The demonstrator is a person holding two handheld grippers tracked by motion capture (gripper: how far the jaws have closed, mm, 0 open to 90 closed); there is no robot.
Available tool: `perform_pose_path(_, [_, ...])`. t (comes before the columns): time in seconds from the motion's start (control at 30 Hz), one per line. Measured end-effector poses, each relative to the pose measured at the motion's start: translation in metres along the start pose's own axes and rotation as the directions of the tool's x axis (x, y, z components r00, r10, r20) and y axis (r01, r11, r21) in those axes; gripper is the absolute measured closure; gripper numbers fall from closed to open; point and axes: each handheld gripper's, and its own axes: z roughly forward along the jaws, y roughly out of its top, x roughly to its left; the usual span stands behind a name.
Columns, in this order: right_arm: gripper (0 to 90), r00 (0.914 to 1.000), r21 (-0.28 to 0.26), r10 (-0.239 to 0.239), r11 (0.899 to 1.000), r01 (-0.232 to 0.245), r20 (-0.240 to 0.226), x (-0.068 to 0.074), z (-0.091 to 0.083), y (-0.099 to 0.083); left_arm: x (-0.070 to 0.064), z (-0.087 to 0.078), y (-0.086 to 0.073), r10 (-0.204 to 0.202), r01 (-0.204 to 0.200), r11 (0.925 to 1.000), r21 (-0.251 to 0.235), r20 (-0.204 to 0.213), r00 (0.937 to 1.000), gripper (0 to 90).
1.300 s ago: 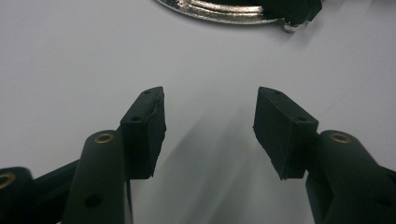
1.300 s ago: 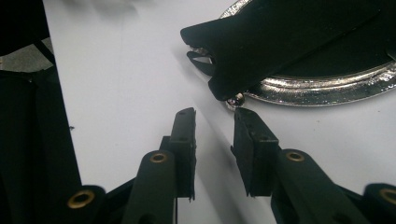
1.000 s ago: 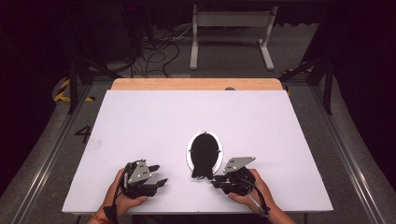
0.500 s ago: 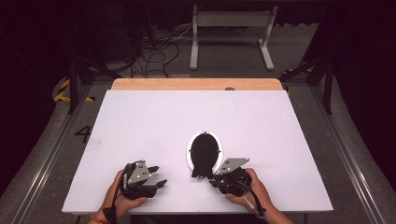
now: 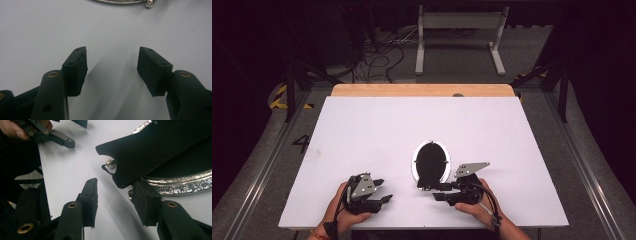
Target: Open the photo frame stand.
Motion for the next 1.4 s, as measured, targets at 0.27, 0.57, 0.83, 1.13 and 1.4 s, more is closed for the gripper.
perform_pose_path(0.27, [50.7,0.9894,-0.048,0.116,0.992,-0.12,-0.087,-0.015,0.003,-0.001,-0.004,0.004,0.003,0.022,-0.022,0.9997,0.013,0.007,0.9997,42.0])
perform_pose_path(0.57, [45.9,0.9597,-0.078,0.228,0.967,-0.243,-0.164,-0.026,0.005,-0.002,-0.004,0.004,0.003,0.012,-0.012,0.9998,0.013,0.004,0.9999,40.9])
perform_pose_path(0.83, [50.3,0.9209,-0.075,0.333,0.932,-0.354,-0.202,-0.037,0.005,-0.001,-0.005,0.004,0.007,-0.011,0.011,0.9999,-0.008,0.01,0.9999,39.9])
perform_pose_path(1.13, [52.0,0.9043,-0.09,0.364,0.916,-0.391,-0.224,-0.038,0.013,0.007,-0.005,0.007,0.024,0.017,-0.017,0.9998,0.014,0.005,0.9998,38.1])
perform_pose_path(1.4, [50.8,0.8696,-0.092,0.425,0.884,-0.459,-0.251,-0.041,0.02,0.011,0.002,0.015,0.043,0.044,-0.045,0.9982,0.039,0.006,0.999,37.1])
